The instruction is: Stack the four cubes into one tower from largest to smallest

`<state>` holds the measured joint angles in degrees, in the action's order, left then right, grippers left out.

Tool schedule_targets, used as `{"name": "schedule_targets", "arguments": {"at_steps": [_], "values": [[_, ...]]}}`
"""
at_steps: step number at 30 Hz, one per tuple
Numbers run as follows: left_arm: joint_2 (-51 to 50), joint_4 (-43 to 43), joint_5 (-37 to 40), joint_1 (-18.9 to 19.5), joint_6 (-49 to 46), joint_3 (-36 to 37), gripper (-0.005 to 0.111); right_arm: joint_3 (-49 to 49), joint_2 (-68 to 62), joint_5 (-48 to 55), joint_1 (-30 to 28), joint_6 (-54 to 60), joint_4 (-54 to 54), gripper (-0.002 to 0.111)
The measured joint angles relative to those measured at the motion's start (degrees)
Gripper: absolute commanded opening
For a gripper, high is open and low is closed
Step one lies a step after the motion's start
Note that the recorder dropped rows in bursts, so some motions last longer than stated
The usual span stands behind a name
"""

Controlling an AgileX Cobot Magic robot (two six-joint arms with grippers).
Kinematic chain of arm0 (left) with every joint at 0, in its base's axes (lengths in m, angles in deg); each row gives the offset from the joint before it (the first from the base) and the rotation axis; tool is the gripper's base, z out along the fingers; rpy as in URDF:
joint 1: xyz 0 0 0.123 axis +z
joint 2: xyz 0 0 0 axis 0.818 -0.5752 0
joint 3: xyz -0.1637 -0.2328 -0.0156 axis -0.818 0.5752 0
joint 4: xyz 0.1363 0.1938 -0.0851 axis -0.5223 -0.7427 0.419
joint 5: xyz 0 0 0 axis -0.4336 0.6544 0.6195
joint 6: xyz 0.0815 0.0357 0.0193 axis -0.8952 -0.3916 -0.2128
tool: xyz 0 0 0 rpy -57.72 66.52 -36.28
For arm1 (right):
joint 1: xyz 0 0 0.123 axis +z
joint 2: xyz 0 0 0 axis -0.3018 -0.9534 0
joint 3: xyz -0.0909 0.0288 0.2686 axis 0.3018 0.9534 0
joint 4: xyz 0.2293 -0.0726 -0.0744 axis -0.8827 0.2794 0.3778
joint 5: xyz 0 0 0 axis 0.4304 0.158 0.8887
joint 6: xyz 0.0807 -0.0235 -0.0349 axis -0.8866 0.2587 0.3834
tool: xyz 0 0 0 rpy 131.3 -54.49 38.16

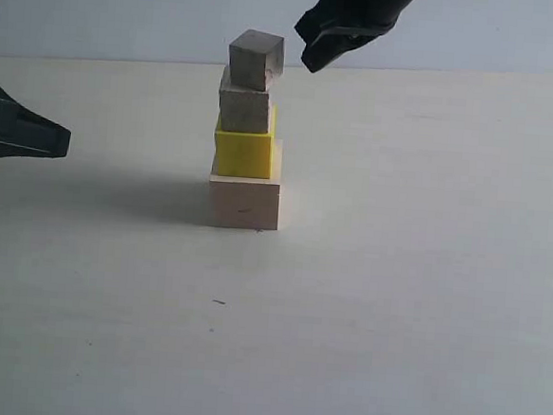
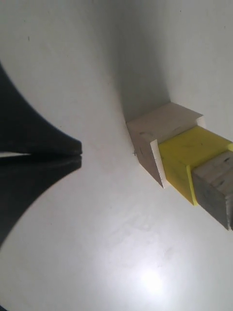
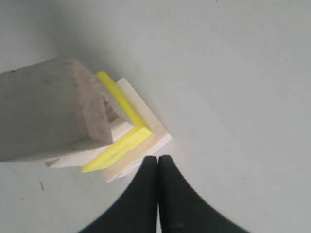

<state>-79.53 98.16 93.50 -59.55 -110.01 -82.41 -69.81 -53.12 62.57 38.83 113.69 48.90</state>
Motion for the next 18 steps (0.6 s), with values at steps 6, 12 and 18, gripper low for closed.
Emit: {"name": "schedule_targets", "arguments": {"at_steps": [6,12,18], "values": [[0.0,0.1,-0.1,0.0,0.0,0.0,0.0,0.0,0.4,1.4,0.0,-0.5,-3.3,0.0],[0.0,0.1,-0.2,0.0,0.0,0.0,0.0,0.0,0.4,2.4,0.0,-0.8,-4.3,0.0],[0.0,0.1,-0.5,0.0,0.0,0.0,0.0,0.0,0.4,2.5,0.0,-0.8,-4.7,0.0]]}}
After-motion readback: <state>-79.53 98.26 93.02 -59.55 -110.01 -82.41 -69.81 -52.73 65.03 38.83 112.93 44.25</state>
